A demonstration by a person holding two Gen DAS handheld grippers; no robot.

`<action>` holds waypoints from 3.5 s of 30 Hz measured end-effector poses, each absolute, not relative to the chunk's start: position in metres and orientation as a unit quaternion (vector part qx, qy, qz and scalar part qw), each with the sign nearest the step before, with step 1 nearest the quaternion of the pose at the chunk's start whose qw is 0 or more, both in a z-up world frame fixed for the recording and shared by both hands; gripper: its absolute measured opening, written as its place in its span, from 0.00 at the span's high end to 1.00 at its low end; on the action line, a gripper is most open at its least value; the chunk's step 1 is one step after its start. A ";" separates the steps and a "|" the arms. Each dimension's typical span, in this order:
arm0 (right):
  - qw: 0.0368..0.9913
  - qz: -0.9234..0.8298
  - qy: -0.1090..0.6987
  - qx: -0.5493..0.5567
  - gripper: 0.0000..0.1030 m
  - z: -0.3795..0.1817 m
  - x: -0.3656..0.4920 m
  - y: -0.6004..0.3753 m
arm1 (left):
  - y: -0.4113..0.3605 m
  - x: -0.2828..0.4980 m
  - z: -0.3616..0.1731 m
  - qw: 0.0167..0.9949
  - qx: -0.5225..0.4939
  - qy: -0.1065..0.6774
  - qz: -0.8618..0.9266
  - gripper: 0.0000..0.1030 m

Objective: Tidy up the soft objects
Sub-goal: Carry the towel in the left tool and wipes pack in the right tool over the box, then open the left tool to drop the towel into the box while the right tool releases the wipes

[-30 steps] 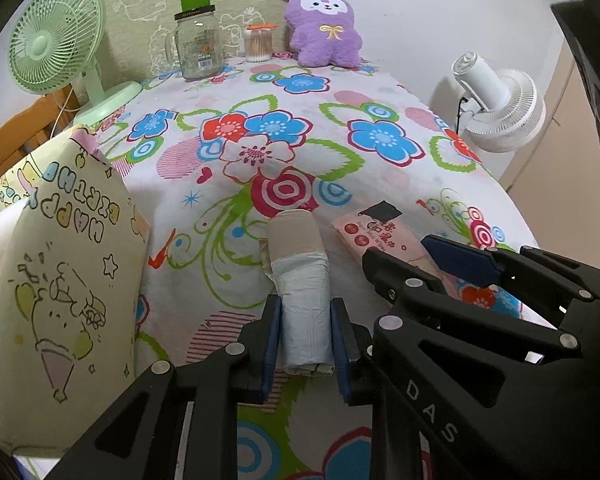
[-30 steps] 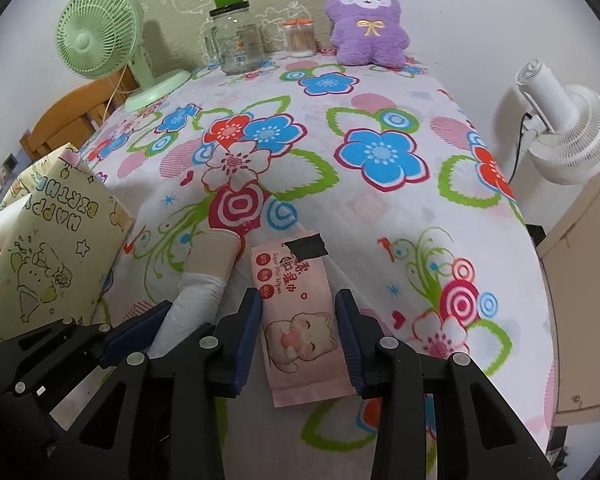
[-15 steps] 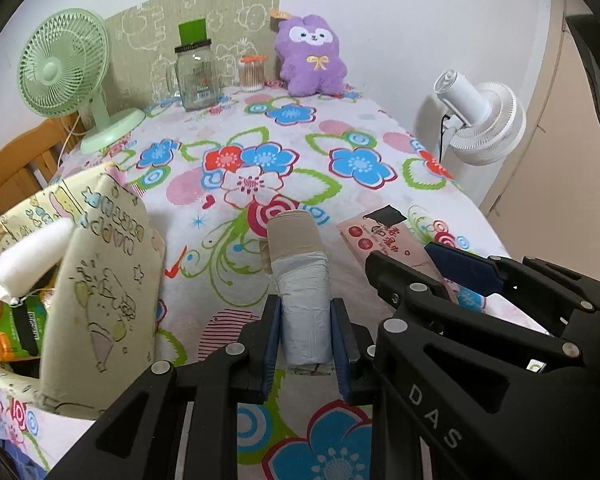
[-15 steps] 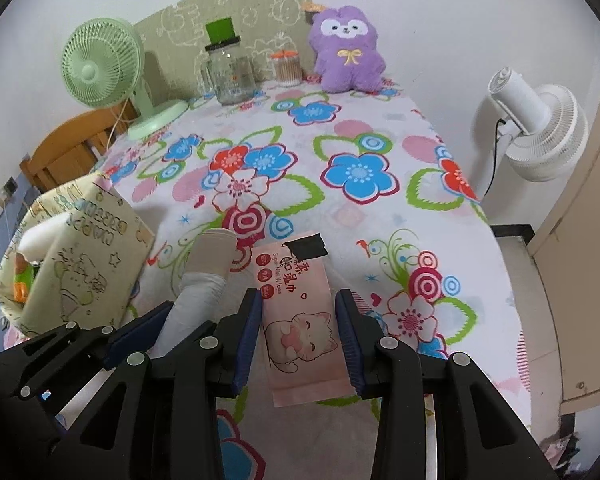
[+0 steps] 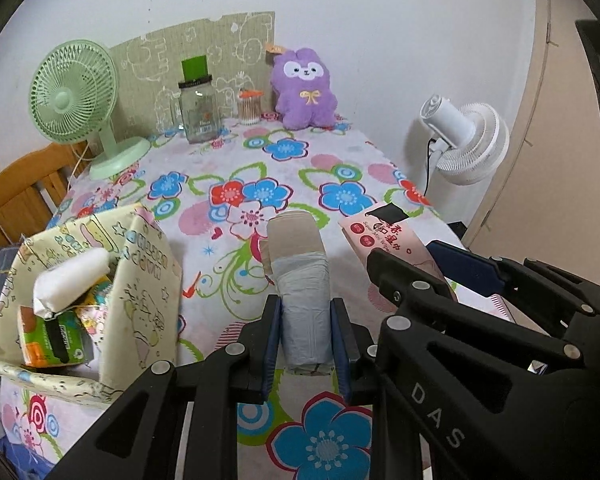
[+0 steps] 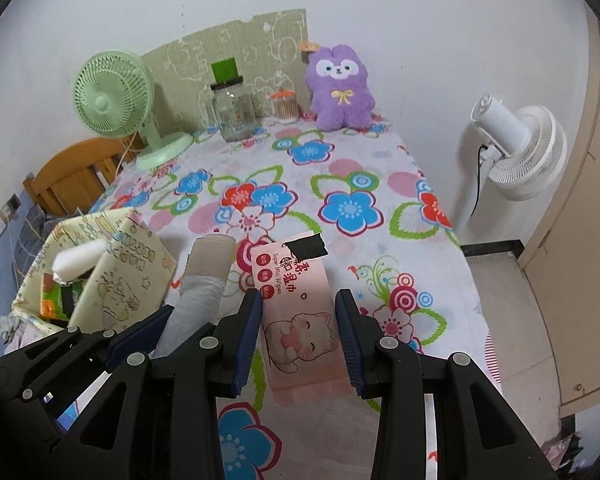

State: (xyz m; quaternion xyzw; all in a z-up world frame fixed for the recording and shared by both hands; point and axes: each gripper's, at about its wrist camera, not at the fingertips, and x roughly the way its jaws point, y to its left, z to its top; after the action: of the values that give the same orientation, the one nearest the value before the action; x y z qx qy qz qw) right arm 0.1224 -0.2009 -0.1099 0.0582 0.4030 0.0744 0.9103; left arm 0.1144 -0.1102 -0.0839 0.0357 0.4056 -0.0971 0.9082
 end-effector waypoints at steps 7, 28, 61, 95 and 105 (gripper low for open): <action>0.918 0.074 0.385 0.058 0.60 -0.091 0.113 -0.199 | -0.107 0.107 -0.067 0.912 0.034 0.397 -0.096 0.78; 0.935 0.075 0.342 0.049 0.60 -0.045 0.097 -0.166 | -0.070 0.092 -0.026 0.929 0.027 0.356 -0.091 0.77; 0.927 0.126 0.353 0.024 0.60 -0.050 0.113 -0.063 | 0.029 0.097 -0.038 0.929 0.006 0.366 -0.052 0.77; 0.902 0.161 0.400 -0.008 0.60 -0.089 0.131 0.000 | 0.088 0.114 -0.086 0.906 -0.030 0.421 -0.019 0.35; 0.897 0.188 0.401 -0.005 0.60 -0.091 0.138 0.016 | 0.104 0.117 -0.086 0.907 -0.041 0.419 -0.006 0.24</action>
State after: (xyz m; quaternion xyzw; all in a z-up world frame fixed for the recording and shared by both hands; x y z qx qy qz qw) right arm 0.1378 0.0156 -0.0913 -0.0045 0.4006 0.1883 0.8967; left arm 0.1165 0.1036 -0.0857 -0.0412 0.4195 -0.0058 0.9068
